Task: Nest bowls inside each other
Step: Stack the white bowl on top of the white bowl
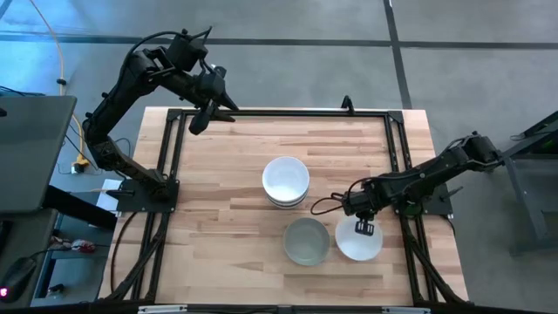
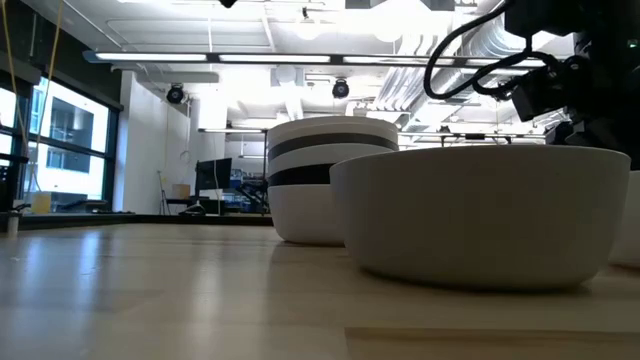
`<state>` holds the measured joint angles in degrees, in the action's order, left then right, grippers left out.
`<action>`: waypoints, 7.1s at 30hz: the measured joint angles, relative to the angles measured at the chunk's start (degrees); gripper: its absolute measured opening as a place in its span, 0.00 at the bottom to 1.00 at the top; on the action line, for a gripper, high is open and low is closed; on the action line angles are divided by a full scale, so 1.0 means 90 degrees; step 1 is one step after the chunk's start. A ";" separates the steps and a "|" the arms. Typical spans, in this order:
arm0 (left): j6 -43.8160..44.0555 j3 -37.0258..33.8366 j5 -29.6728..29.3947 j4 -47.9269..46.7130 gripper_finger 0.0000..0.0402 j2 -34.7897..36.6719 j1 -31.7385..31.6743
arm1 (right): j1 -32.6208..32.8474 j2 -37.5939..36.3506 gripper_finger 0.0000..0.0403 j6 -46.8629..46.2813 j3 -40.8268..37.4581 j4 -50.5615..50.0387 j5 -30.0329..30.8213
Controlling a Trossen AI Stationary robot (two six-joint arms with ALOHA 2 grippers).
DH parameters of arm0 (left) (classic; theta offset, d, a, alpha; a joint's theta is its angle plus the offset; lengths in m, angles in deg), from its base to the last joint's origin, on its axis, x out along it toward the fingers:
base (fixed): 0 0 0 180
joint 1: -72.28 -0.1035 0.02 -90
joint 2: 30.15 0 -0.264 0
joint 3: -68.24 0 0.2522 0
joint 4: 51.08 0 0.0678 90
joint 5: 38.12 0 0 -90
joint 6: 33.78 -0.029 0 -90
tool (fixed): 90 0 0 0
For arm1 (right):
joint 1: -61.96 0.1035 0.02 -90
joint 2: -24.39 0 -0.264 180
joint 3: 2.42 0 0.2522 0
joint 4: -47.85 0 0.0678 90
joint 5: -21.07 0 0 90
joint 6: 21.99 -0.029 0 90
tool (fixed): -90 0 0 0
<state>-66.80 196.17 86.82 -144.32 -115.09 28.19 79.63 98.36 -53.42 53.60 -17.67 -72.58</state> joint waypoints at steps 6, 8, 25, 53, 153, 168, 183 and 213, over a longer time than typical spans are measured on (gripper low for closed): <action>-0.0005 0.0000 -0.0002 0.0000 0.39 0.0000 -0.0002 | -0.0002 0.0000 0.01 0.0093 0.0000 0.0004 -0.0187; -0.0013 0.0000 0.0000 0.0000 0.39 0.0000 0.0000 | -0.0002 -0.0010 0.00 0.0099 0.0000 0.0002 -0.0317; -0.0014 0.0000 -0.0002 0.0000 0.39 0.0000 -0.0002 | -0.0098 -0.0017 0.00 0.0370 0.1281 -0.1196 -0.0385; -0.0291 -0.1171 -0.0122 -0.0086 0.39 -0.0002 -0.0521 | -0.2639 0.1795 0.00 0.3195 0.5617 -0.3367 0.0091; 0.0099 -0.1549 -0.0392 -0.0401 0.39 0.0822 -0.2447 | -0.3925 0.5401 0.00 0.4931 0.8869 -0.3574 -0.0937; 0.0070 -0.2390 -0.0398 0.0306 0.39 0.0926 -0.2427 | -0.3919 0.5394 0.00 0.4659 0.8869 -0.3860 -0.0545; 0.0156 -0.2390 -0.0381 0.0342 0.39 0.0930 -0.2383 | -0.3920 0.5391 0.00 0.4494 0.8869 -0.3835 -0.0342; 0.0156 -0.2390 -0.0383 0.0342 0.39 0.0930 -0.2125 | -0.3931 0.5387 0.07 0.4371 0.8757 -0.3595 -0.0950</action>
<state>-65.40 174.66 83.37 -141.24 -106.72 9.06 44.25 146.84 -14.08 132.42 -50.03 -81.13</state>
